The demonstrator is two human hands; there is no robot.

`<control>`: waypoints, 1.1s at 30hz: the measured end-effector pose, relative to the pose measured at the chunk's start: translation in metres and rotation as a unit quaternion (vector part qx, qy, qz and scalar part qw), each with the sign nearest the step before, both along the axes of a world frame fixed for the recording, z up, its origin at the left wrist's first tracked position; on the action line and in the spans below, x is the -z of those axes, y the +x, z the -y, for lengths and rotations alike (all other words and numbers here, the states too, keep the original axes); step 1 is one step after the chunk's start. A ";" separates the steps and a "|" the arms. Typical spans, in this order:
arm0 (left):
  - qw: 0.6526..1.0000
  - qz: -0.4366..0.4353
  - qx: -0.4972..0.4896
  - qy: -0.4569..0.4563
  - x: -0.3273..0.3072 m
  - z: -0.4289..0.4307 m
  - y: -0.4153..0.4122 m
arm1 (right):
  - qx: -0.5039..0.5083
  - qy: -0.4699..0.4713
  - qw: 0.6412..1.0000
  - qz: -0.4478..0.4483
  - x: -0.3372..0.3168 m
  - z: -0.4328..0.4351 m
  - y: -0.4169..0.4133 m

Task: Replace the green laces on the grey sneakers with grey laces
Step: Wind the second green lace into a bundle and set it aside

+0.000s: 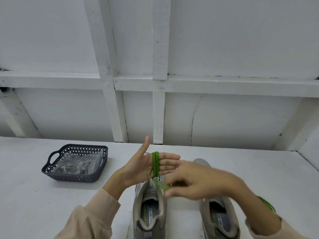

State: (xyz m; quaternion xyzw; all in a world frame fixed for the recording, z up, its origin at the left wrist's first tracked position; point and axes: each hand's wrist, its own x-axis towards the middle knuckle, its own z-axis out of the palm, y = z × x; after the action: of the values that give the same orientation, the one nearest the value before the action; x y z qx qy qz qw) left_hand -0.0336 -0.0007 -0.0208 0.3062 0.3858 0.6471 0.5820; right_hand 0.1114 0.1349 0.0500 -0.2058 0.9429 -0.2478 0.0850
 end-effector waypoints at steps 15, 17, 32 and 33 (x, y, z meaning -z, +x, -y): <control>0.991 0.017 0.097 0.092 -0.019 0.000 0.009 | 0.186 -0.201 0.959 0.078 0.050 -0.014 -0.048; 0.988 0.048 0.094 0.114 -0.018 0.000 0.005 | 0.217 -0.173 0.957 0.082 0.069 -0.004 -0.037; 1.000 -0.014 0.019 -0.008 -0.007 0.000 0.007 | 0.038 0.057 0.997 -0.037 -0.033 -0.005 0.004; 0.999 -0.012 0.031 -0.003 -0.007 0.000 0.010 | 0.055 0.044 0.995 -0.069 -0.041 -0.014 -0.003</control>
State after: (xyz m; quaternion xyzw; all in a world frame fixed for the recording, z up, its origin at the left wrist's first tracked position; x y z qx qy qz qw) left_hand -0.0233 -0.0011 -0.0140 0.3238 0.3852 0.6240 0.5979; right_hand 0.1082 0.1485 0.0912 -0.1665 0.9664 -0.1954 0.0147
